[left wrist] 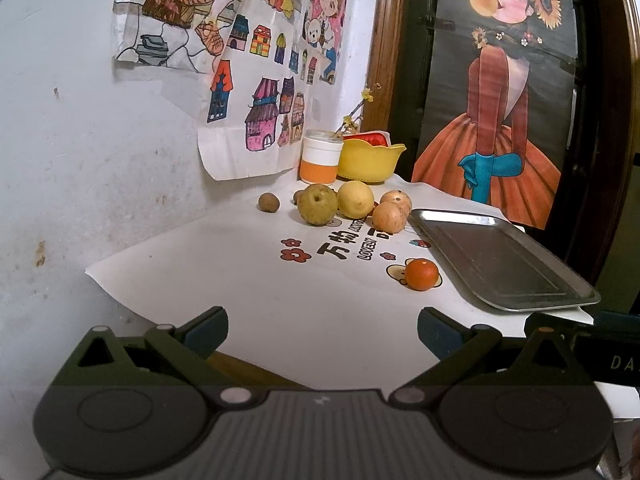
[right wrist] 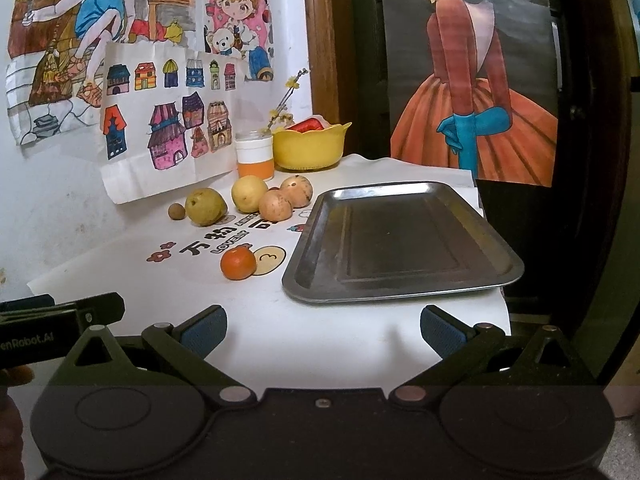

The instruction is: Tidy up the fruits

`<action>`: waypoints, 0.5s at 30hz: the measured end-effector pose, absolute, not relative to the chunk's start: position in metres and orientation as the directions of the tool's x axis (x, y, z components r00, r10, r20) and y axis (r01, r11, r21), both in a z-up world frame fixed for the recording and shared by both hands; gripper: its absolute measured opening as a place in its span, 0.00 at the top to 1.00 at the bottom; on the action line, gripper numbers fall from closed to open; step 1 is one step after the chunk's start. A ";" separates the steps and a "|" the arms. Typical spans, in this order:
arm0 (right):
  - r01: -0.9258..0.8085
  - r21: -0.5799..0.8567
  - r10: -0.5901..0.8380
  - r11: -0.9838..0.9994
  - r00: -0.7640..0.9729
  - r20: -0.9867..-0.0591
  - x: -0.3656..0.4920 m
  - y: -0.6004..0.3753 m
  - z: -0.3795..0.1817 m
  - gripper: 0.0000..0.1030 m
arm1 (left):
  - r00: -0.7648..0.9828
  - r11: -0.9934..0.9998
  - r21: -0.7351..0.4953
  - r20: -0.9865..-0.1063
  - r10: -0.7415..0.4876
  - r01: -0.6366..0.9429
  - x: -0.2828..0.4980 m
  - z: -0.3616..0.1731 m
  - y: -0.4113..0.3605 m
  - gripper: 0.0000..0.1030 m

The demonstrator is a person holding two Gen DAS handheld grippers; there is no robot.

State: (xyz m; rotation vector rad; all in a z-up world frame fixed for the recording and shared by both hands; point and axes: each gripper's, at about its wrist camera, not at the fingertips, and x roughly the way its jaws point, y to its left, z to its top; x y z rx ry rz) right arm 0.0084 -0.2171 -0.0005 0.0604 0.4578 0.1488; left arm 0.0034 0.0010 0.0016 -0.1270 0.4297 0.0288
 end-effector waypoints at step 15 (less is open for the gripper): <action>-0.129 0.092 0.157 0.987 0.886 -0.437 0.008 -0.217 -0.001 0.00 | 0.908 0.992 -0.117 -0.419 0.002 -0.056 0.003 0.001 0.001 0.00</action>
